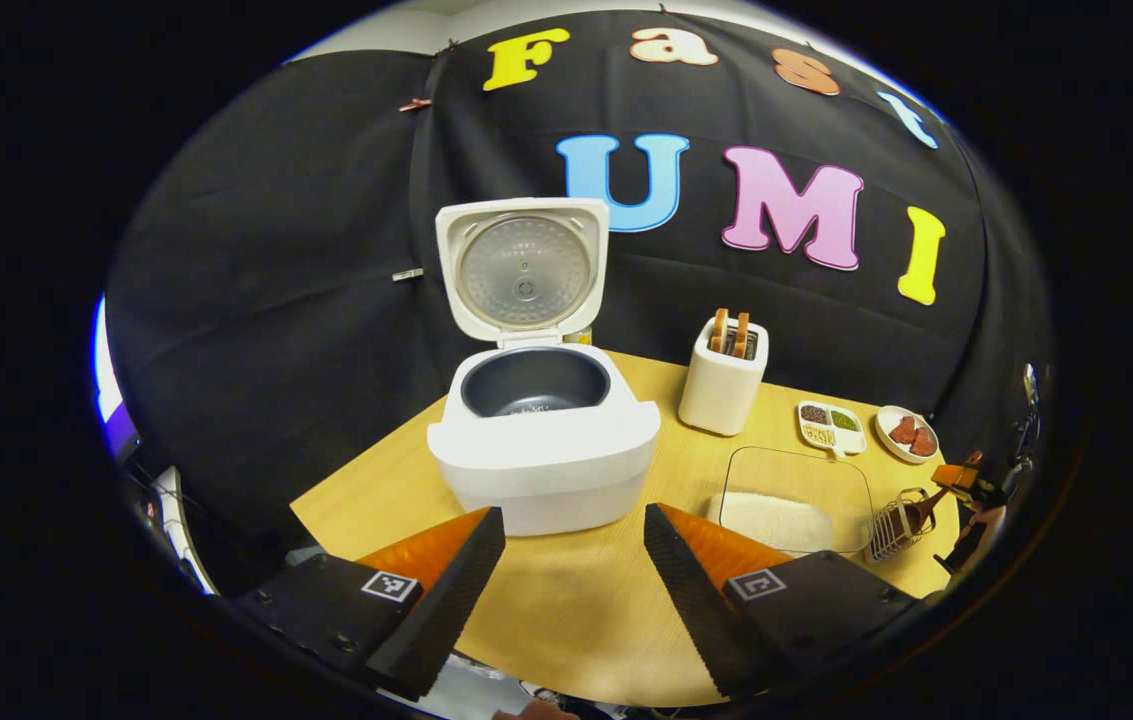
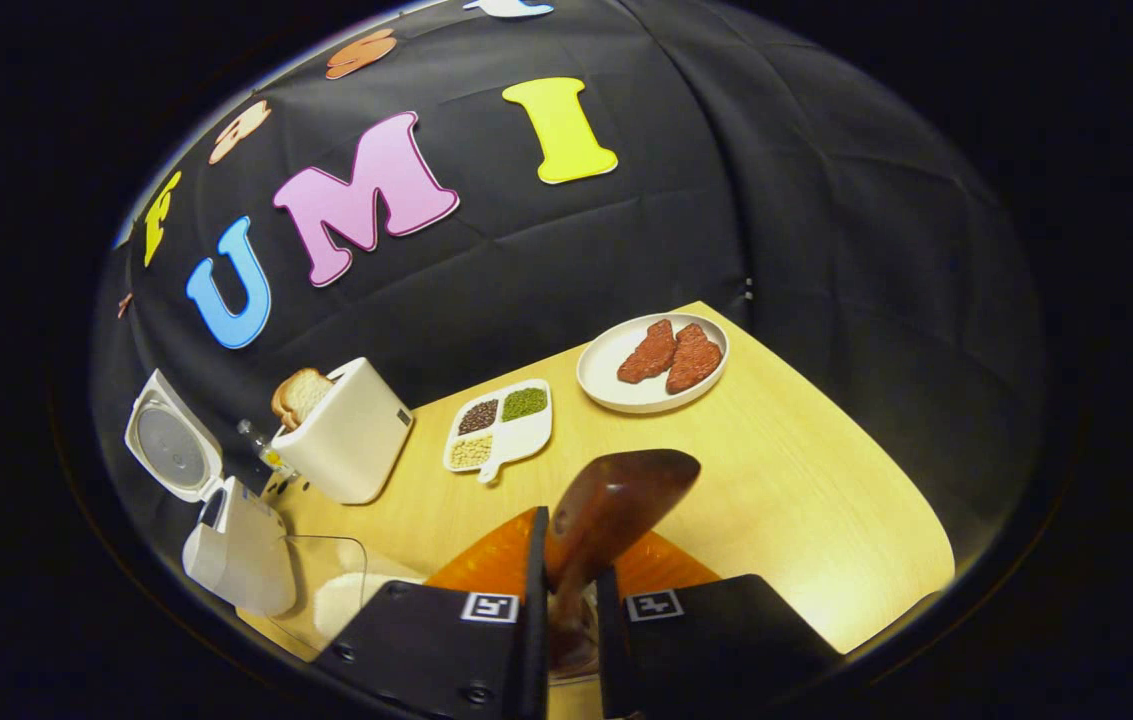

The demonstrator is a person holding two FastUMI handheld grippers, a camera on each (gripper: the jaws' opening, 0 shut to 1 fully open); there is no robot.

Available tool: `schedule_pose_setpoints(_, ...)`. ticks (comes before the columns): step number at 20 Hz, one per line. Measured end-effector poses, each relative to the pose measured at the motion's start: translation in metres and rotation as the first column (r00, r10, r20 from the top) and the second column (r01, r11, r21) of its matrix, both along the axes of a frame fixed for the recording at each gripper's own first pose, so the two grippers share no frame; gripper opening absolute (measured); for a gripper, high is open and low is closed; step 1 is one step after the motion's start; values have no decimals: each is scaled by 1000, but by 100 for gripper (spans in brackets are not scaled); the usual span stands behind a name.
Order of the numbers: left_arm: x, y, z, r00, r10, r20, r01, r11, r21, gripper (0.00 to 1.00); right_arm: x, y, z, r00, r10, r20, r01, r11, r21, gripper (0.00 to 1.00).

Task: Close the left gripper, press the button to open the rice cooker; take a wooden spoon from the chopstick holder with the right hand, scoop a spoonful of rice and pour it into the rice cooker, then put the wooden spoon back into the chopstick holder.

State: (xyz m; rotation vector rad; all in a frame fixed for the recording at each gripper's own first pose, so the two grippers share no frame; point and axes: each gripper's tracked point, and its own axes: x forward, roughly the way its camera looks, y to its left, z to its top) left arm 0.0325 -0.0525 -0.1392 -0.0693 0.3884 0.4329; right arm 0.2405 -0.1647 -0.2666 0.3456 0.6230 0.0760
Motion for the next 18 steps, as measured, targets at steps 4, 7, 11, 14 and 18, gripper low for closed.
schedule_pose_setpoints(4,-10,6,-8,1000,7,7,-6,999,-53,98,-1,4,18,999,25,38,-24,999,-28,17)
schedule_pose_setpoints(7,-11,15,-3,999,-9,35,11,998,-58,97,0,10,63,994,25,110,-22,999,-29,15)
schedule_pose_setpoints(11,-11,27,-2,997,-48,60,50,998,-44,97,0,23,120,974,36,222,-16,996,-90,15)
schedule_pose_setpoints(14,-13,37,-6,993,-105,47,106,994,-19,97,-9,65,152,957,77,281,-59,996,-70,15)
schedule_pose_setpoints(18,-21,50,-6,986,-159,55,161,986,-33,97,-22,126,157,940,144,311,-129,989,-68,15)
